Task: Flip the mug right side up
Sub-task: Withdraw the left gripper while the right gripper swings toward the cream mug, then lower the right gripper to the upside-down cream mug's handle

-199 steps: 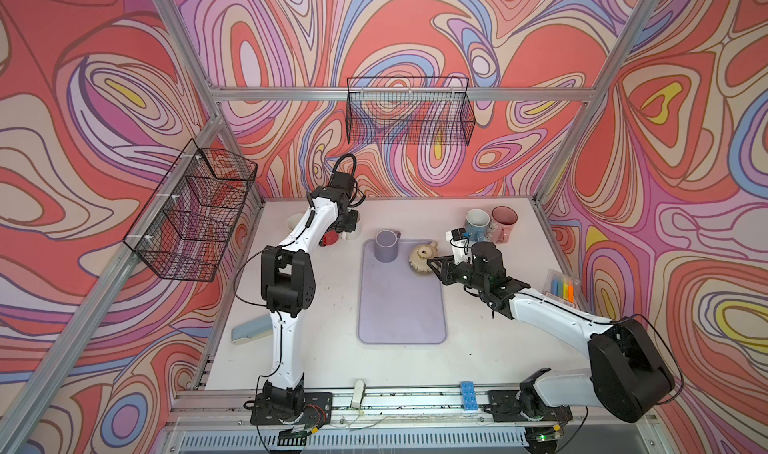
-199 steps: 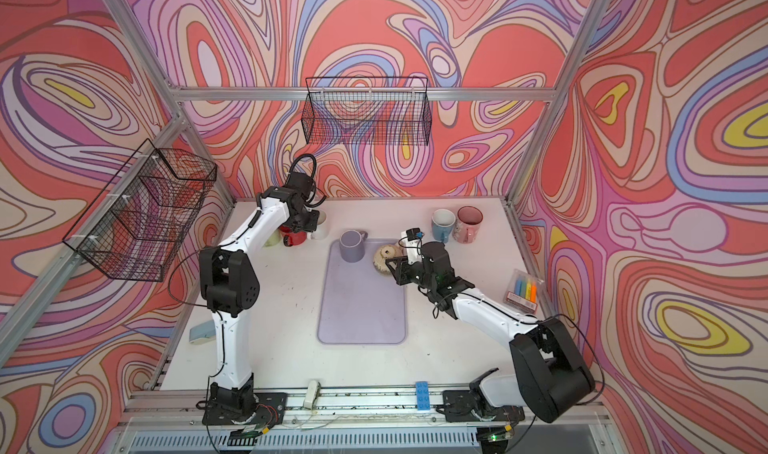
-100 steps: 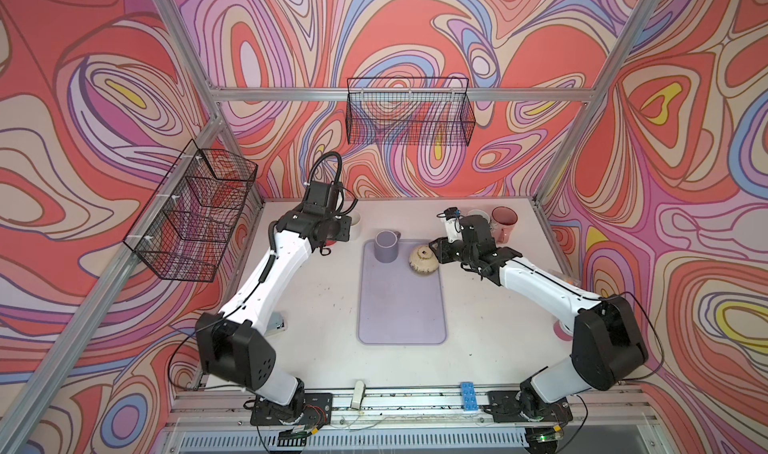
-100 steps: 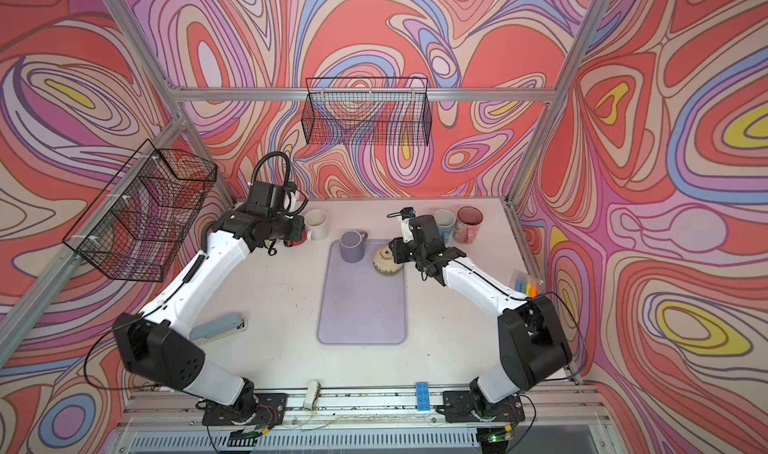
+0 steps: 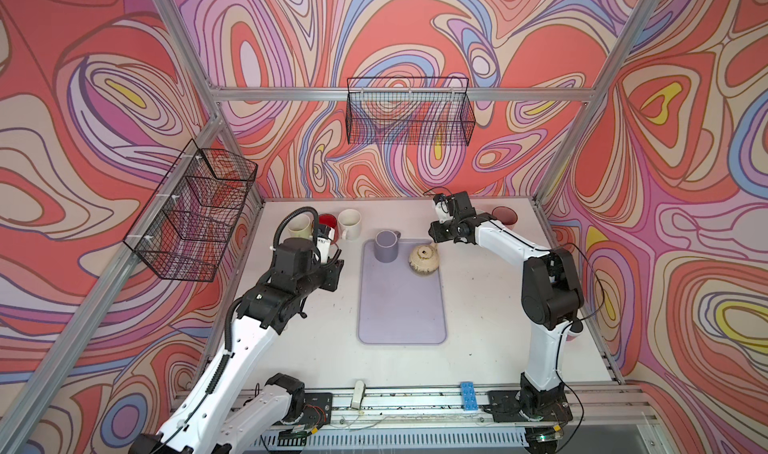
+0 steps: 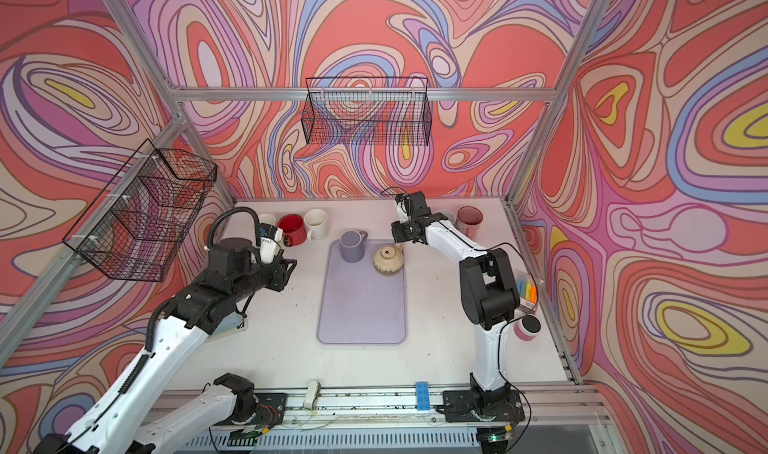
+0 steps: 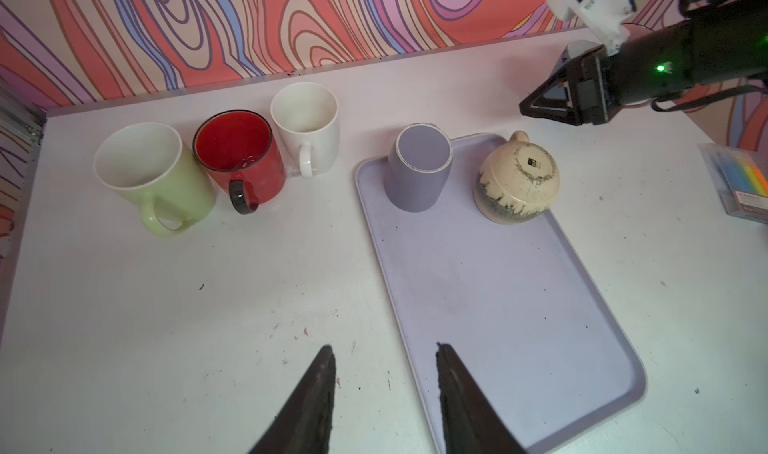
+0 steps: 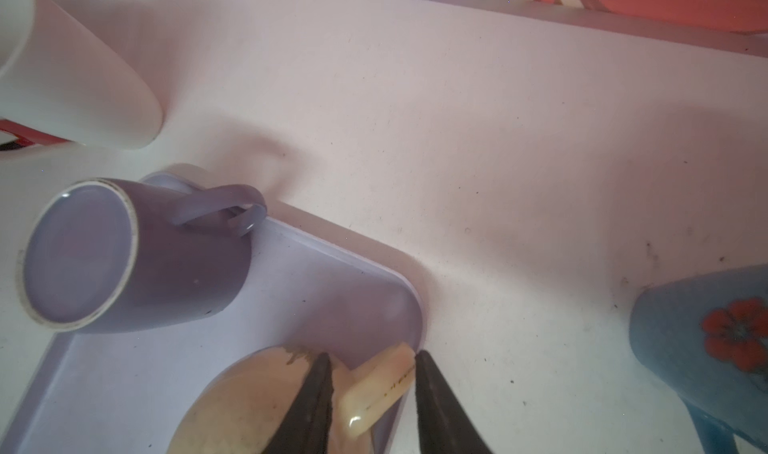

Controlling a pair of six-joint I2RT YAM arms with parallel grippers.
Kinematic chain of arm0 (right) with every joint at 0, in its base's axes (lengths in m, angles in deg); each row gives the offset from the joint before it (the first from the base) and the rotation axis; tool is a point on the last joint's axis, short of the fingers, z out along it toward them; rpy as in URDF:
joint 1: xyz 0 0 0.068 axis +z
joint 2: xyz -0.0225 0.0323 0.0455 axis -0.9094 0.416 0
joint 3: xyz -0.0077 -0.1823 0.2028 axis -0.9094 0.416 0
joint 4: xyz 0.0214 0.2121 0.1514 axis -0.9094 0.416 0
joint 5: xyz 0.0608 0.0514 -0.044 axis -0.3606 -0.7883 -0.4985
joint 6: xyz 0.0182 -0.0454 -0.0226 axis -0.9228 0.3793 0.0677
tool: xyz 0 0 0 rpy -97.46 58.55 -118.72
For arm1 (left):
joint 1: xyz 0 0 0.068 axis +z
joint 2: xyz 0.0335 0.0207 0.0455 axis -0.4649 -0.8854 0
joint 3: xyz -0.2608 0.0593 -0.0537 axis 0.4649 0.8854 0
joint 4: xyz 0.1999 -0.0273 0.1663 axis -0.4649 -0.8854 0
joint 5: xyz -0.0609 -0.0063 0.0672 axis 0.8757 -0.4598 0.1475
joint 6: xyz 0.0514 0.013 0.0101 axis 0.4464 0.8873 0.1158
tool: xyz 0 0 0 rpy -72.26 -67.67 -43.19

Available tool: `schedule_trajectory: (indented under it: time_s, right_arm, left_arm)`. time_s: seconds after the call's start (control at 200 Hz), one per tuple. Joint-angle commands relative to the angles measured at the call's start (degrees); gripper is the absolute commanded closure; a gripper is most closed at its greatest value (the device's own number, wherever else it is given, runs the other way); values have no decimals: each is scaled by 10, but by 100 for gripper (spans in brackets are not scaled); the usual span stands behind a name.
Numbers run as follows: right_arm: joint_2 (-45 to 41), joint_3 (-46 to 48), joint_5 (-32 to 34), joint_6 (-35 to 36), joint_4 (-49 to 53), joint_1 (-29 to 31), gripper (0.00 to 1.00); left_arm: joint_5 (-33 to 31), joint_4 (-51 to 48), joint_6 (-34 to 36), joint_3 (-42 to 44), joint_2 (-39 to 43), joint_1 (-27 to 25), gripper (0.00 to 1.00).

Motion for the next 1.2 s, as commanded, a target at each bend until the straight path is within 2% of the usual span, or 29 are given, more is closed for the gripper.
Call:
schedule_trajectory:
  time_s: [0.0, 0.125, 0.366, 0.621, 1.197]
  right_arm:
    - [28, -32, 10, 31, 38, 0, 66]
    - [51, -47, 7, 31, 45, 1, 66]
    - [40, -8, -14, 47, 41, 1, 66]
    - [-25, 85, -26, 47, 28, 1, 67]
    - [-185, 267, -38, -18, 19, 37, 68]
  left_arm:
    - [18, 52, -6, 29, 31, -1, 55]
    - [10, 60, -7, 34, 32, -1, 55]
    - [7, 59, -14, 28, 9, 0, 55]
    - [-10, 56, -16, 28, 10, 0, 56]
    - [-11, 47, -20, 20, 2, -1, 57]
